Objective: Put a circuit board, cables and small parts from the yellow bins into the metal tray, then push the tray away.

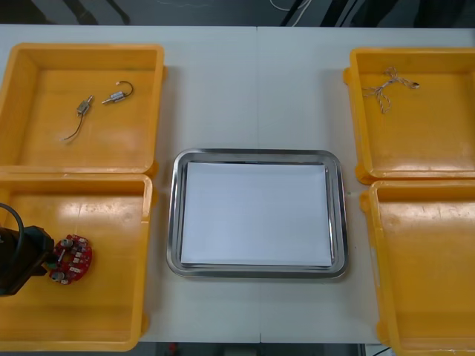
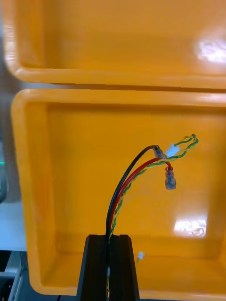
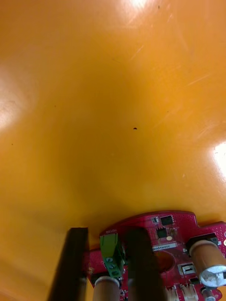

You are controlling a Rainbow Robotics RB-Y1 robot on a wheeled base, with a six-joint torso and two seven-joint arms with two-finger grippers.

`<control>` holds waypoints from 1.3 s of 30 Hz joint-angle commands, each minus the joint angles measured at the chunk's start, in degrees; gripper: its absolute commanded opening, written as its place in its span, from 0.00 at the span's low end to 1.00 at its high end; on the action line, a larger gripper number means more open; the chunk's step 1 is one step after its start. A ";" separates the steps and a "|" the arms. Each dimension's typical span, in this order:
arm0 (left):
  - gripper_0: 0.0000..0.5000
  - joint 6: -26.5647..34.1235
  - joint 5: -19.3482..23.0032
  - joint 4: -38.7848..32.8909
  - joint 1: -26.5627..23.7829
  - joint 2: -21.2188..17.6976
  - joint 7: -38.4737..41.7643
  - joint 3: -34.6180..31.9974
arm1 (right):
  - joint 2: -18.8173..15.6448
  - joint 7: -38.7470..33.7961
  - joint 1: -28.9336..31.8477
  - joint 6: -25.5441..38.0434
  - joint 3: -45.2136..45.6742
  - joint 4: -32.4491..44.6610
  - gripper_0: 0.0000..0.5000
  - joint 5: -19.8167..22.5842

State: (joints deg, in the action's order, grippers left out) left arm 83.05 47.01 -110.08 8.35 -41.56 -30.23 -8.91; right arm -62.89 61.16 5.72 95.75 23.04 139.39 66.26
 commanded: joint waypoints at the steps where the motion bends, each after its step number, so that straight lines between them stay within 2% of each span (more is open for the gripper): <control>1: 0.00 -0.52 -0.08 -0.04 -1.76 0.78 -0.36 0.65 | -3.21 0.80 -6.69 -0.92 -6.69 2.11 0.00 1.50; 8: 0.00 -0.52 0.18 -0.13 -1.84 0.78 -0.36 0.65 | -3.12 1.24 -13.81 -1.27 -14.16 1.76 0.00 3.08; 14: 0.00 -0.08 0.62 -0.22 -2.72 0.78 -0.45 -0.23 | -3.30 1.59 -20.66 -1.27 -21.99 1.50 0.00 1.41; 20: 0.00 5.54 1.41 -1.45 -5.18 -0.27 -1.41 -3.48 | -3.47 1.59 -27.08 -1.27 -28.84 0.44 0.00 0.18; 32: 0.00 9.14 2.91 -5.76 -7.20 -6.77 -3.61 -4.89 | -3.73 1.59 -32.70 -1.62 -35.52 0.36 0.00 -1.13; 39: 0.00 12.05 8.80 -7.08 -11.51 -11.35 -5.19 -3.39 | -3.82 1.68 -32.70 -1.62 -35.61 0.36 0.00 -0.87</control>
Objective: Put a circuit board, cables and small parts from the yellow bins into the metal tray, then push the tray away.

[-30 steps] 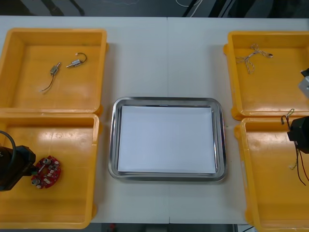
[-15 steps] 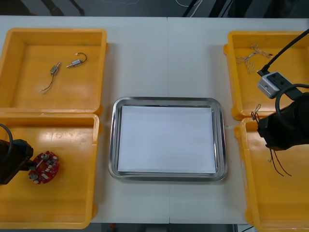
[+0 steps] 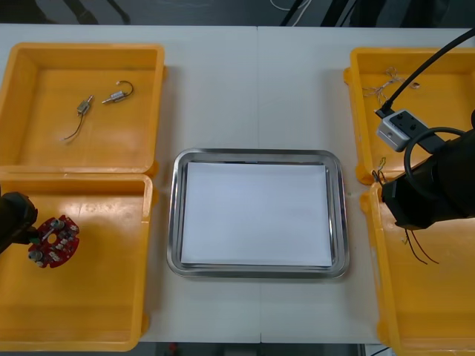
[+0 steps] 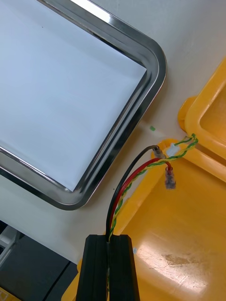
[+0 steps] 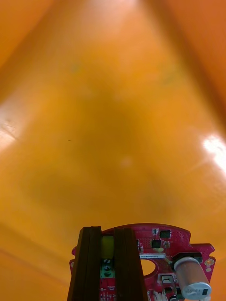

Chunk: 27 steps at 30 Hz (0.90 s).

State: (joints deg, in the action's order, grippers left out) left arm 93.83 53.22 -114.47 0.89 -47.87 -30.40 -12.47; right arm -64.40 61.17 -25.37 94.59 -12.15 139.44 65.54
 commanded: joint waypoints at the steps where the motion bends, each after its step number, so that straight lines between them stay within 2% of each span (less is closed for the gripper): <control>1: 0.00 1.45 3.38 -3.04 -5.02 -6.01 -5.11 1.13 | -2.31 1.67 -1.61 -0.45 -0.33 0.39 0.00 -0.15; 8: 0.00 1.80 6.90 -5.32 -12.32 -11.10 -5.46 8.95 | -2.40 1.23 -1.61 -0.54 -0.33 0.39 0.00 0.90; 12: 0.00 2.15 7.25 -5.85 -17.33 -11.63 -5.02 13.70 | -2.40 1.41 -1.61 -0.45 -0.42 0.39 0.00 0.81; 21: 0.00 3.12 8.22 -5.85 -29.10 -11.28 -3.53 25.92 | -2.40 1.14 -1.61 -0.45 -0.33 0.31 0.00 0.64; 27: 0.00 3.20 7.78 -5.23 -37.28 -8.03 -1.68 34.62 | -2.40 0.88 -1.70 -0.45 -0.33 0.39 0.00 0.37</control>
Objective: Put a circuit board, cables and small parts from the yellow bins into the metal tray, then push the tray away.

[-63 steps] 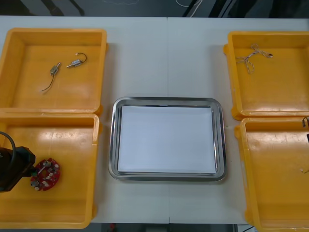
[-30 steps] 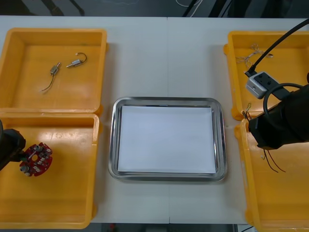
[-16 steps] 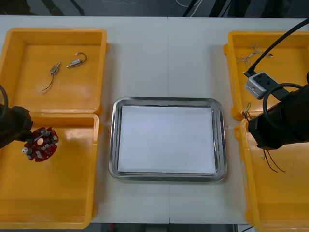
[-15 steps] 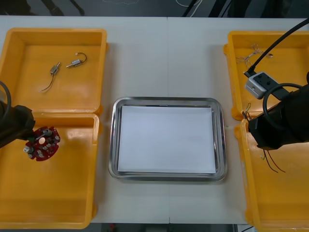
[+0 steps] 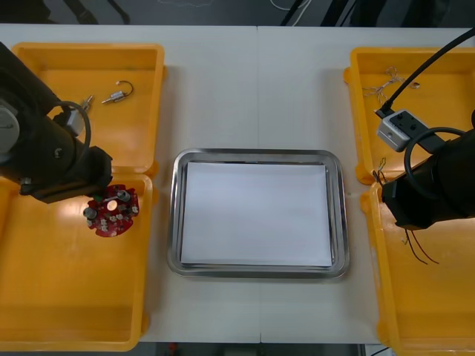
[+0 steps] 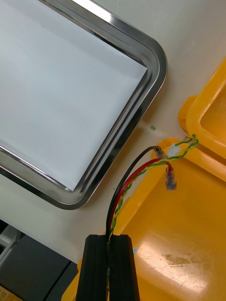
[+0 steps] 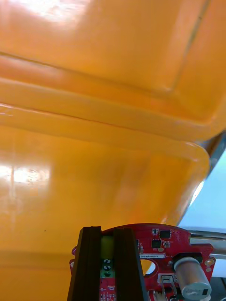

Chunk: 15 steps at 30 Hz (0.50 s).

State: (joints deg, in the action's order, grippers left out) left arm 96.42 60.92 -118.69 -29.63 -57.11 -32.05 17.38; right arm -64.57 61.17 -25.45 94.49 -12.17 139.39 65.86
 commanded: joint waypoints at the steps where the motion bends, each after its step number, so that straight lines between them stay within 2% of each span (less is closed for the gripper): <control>1: 0.00 0.61 -0.10 -0.93 -7.46 1.65 0.06 5.47 | -2.23 0.88 -1.53 -0.44 -0.40 0.36 0.00 -0.03; 6: 0.00 0.70 -3.80 -0.75 -11.41 5.95 3.13 11.71 | -2.23 0.88 -1.53 -0.44 -0.31 0.36 0.00 -0.55; 15: 0.00 0.61 -11.97 -0.67 -14.49 13.78 11.13 19.44 | -2.23 0.62 -1.53 -0.35 -0.31 0.45 0.00 -0.55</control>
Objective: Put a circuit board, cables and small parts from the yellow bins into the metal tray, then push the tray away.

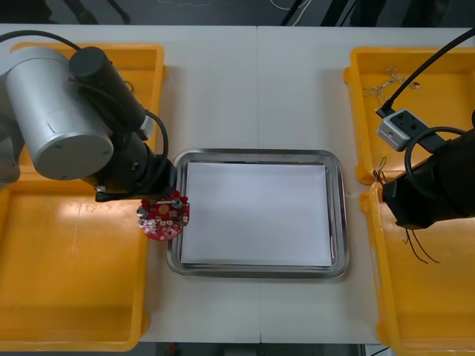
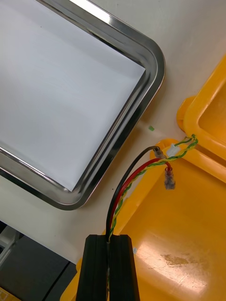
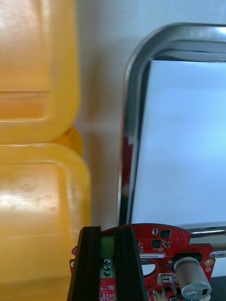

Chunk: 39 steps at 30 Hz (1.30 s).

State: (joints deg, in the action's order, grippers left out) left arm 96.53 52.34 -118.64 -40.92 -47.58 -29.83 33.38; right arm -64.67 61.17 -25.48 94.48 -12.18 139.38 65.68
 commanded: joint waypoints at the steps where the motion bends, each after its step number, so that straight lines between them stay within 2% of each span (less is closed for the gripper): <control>1: 0.00 0.50 -3.83 -0.71 -3.20 4.78 9.27 3.80 | -2.13 0.62 -1.50 -0.35 -0.30 0.37 0.00 -0.46; 7: 0.00 -0.29 -7.52 0.43 -3.20 8.21 10.41 7.05 | -2.13 0.62 -1.50 -0.44 -0.39 0.45 0.00 -0.38; 12: 0.00 -2.14 -11.74 4.12 -3.20 10.67 11.11 11.01 | -2.13 0.62 -1.50 -0.44 -0.39 0.45 0.00 -0.38; 21: 0.00 -7.76 -16.22 10.36 -3.11 12.25 12.69 16.98 | -2.13 0.62 -1.50 -0.35 -0.39 0.45 0.00 -0.38; 37: 0.00 -10.40 -16.84 10.89 -3.11 12.43 15.16 18.04 | -2.13 0.62 -1.50 -0.09 -0.30 0.45 0.00 -0.38; 38: 0.19 -10.58 -17.01 10.80 -3.11 12.43 15.33 18.04 | -2.13 0.62 -1.50 0.00 -0.39 0.45 0.00 -0.38; 39: 0.64 -10.66 -17.19 10.72 -3.11 12.34 15.59 18.04 | -2.13 0.62 -1.50 0.00 -0.30 0.45 0.00 -0.46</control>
State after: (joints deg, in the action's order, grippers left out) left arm 86.74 36.18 -107.30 -41.77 -36.58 -19.01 50.84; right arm -64.69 61.17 -25.48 94.49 -12.18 139.38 65.67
